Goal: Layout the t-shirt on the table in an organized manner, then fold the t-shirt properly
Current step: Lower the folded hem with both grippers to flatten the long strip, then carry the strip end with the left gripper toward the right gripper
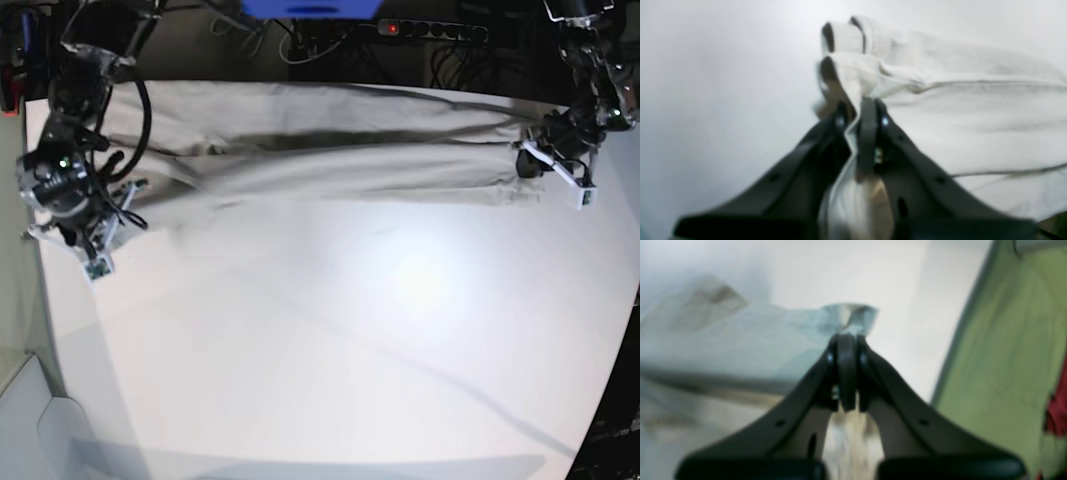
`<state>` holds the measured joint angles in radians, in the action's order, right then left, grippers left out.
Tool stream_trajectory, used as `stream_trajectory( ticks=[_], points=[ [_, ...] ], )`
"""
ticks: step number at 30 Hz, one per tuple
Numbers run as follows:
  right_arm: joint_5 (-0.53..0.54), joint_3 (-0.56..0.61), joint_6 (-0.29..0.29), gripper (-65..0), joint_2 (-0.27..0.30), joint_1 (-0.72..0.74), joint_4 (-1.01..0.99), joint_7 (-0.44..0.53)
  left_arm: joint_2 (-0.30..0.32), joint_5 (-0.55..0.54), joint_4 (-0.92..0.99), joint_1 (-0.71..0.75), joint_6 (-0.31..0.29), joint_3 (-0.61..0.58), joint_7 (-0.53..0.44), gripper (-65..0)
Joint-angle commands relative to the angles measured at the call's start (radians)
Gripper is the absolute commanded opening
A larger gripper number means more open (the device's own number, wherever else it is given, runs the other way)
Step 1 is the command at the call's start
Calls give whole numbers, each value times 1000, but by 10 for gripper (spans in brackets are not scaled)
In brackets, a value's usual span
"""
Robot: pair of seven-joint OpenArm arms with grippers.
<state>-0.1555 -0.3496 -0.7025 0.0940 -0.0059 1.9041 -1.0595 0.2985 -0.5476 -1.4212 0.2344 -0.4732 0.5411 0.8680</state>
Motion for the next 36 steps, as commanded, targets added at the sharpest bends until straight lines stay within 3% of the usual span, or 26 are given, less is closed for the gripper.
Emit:
stream_trajectory(
  ticks=[1,10,16,24,36],
  points=[
    [-3,-10,4,-650,0,1,51,-1,6,28,-2,6,6,-2,41,-648],
    [-3,-119,4,-650,-55,-159,91,-29,15,28,-2,-3,6,-2,40,-648],
    [-3,-144,4,-650,-63,-213,82,-28,11,28,-2,-3,6,17,35,-648],
    [-3,-142,4,-650,-99,-227,-30,65,8,21,-30,1,3,47,40,-648],
    [-3,-136,4,-650,-95,-217,-203,163,3,-274,-413,72,6,41,41,-648]
  ],
)
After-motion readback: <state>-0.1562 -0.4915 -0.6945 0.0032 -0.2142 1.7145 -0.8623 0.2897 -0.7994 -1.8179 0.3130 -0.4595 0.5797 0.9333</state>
